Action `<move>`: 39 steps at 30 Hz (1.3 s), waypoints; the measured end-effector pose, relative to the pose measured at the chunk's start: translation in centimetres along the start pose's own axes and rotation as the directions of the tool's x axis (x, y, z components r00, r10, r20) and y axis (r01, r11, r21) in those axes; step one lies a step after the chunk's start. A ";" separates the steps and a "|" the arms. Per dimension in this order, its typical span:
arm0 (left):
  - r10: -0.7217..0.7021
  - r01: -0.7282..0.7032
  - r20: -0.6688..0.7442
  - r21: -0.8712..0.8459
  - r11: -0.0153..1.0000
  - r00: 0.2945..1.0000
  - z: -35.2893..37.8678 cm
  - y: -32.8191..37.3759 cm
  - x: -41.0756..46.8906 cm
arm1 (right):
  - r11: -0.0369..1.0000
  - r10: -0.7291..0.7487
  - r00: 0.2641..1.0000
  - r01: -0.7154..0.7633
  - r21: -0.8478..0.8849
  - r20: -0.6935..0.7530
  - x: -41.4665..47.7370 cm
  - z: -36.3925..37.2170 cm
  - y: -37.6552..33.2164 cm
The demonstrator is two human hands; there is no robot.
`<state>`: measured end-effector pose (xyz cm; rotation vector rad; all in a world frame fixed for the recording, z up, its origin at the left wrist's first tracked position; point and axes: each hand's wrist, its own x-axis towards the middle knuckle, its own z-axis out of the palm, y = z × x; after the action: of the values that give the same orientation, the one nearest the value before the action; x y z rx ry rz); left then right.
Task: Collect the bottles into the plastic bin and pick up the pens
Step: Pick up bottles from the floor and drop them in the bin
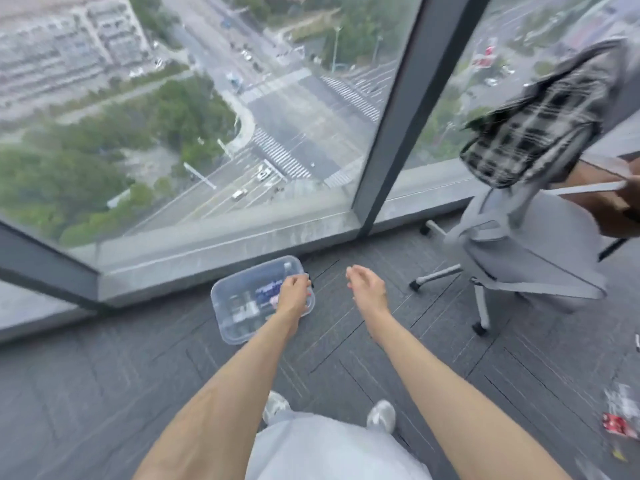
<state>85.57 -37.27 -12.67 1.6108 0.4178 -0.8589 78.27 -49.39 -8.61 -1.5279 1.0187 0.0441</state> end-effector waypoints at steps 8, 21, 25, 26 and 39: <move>0.140 -0.174 0.183 0.185 0.967 0.973 14.1 -0.5 -6.8 | 0.985 -0.045 0.974 0.080 0.154 -0.222 -4.5 -15.8 4.0; 0.061 -0.322 0.524 0.423 0.847 0.849 42.0 -14.1 -22.5 | 0.902 0.241 0.748 0.062 0.427 -0.618 -15.8 -45.1 23.5; -0.009 -0.381 0.619 0.494 0.781 0.785 49.0 -17.4 -25.8 | 0.850 0.346 0.654 0.086 0.520 -0.673 -18.8 -50.7 27.8; -0.026 -0.402 0.644 0.508 0.762 0.765 50.7 -18.2 -26.5 | 0.838 0.369 0.627 0.094 0.537 -0.686 -19.3 -51.9 28.8; -0.284 -0.582 0.777 0.615 0.532 0.562 73.5 -25.0 -30.5 | 0.711 0.611 0.328 0.173 0.682 -0.721 -19.9 -67.5 36.7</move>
<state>26.21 -95.80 -9.61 1.7755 -1.0463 -1.6986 9.49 -88.90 -8.56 -0.5472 1.9220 -1.0490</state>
